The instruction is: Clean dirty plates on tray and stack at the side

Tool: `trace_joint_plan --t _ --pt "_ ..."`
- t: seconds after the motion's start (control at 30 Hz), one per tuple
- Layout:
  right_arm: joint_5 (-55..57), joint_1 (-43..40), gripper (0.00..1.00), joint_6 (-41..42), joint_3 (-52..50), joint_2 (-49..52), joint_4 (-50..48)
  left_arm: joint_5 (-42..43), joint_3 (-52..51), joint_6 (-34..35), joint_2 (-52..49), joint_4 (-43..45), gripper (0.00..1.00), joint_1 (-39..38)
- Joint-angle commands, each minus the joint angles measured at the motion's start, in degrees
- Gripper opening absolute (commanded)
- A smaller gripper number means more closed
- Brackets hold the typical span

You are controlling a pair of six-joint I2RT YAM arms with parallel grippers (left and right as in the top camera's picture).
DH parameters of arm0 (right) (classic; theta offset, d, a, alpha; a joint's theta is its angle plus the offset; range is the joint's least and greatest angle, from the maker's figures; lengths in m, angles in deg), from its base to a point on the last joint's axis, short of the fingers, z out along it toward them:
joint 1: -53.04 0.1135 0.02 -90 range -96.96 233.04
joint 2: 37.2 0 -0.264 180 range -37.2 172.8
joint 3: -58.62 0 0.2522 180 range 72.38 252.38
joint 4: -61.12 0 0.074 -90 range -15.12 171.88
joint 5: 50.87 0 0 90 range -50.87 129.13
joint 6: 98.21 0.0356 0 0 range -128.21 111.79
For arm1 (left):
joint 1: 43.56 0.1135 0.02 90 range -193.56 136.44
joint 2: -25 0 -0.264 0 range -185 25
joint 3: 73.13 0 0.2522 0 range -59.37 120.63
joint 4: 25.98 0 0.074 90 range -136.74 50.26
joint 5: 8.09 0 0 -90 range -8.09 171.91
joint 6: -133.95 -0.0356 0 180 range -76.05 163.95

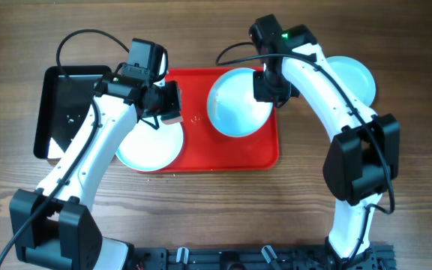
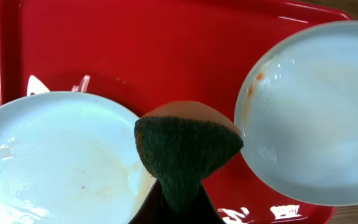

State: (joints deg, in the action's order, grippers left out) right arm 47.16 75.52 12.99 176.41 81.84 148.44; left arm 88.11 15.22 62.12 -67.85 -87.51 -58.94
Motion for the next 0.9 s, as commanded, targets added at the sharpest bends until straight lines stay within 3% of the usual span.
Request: trace_joint_plan --t 0.0,0.23,0.57,0.87 --pt "9.42 3.37 0.04 1.55 0.85 -0.87 0.85 2.99 0.28 0.52 0.52 1.60 0.04 -0.15" --pt "8.68 5.62 0.04 4.48 0.31 -0.48 0.02 3.23 -1.55 2.05 -6.91 9.33 0.04 -0.26" --pt "8.07 5.60 0.04 4.31 0.31 -0.42 2.82 3.15 -1.55 2.05 -21.57 27.15 0.04 -0.26" --pt "7.26 5.60 0.04 4.33 0.31 -0.42 2.14 3.19 -1.57 2.23 -26.01 24.63 0.04 -1.88"
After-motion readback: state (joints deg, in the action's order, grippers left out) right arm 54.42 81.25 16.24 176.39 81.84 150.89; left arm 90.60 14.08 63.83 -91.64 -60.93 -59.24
